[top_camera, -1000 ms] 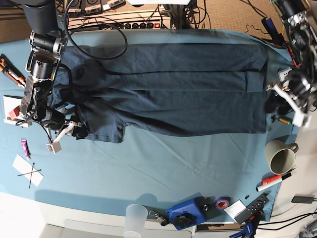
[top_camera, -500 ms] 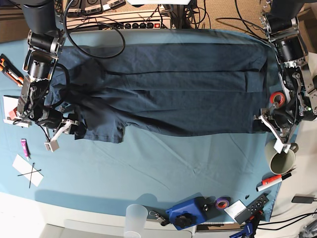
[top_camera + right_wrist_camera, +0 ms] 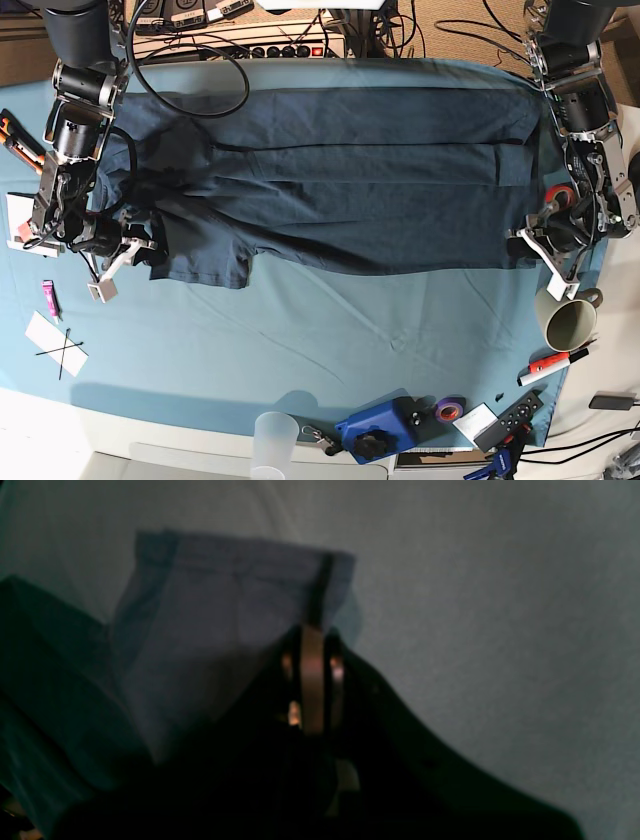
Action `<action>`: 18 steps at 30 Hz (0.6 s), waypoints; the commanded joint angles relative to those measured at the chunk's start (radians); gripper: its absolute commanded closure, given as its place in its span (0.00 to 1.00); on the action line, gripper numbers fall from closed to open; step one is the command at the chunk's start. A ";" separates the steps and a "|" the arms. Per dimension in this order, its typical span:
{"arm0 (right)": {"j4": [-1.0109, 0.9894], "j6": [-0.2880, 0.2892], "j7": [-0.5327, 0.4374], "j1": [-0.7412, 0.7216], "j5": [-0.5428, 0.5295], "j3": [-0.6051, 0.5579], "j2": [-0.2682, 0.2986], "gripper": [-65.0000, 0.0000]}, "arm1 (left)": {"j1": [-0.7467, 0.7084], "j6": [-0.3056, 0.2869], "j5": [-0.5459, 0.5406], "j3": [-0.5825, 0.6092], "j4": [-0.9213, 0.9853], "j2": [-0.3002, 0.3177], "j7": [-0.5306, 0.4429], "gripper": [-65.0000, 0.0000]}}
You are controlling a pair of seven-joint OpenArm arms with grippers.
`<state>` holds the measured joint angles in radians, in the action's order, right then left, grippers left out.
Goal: Fold the T-shirt properly
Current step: 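Grasp the hem corners with both grippers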
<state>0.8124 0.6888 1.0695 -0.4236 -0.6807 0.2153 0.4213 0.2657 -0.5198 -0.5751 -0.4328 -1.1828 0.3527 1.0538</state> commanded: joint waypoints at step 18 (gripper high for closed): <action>0.203 0.009 -0.015 -0.009 -0.003 -0.004 0.011 1.00 | 0.020 0.052 -0.076 -0.002 -0.058 0.052 -0.033 1.00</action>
<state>0.9997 0.6964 1.0702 -0.4068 -0.6666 0.2085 0.4122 0.2607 -0.4637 -0.6373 -0.4320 -1.2182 0.3828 1.0420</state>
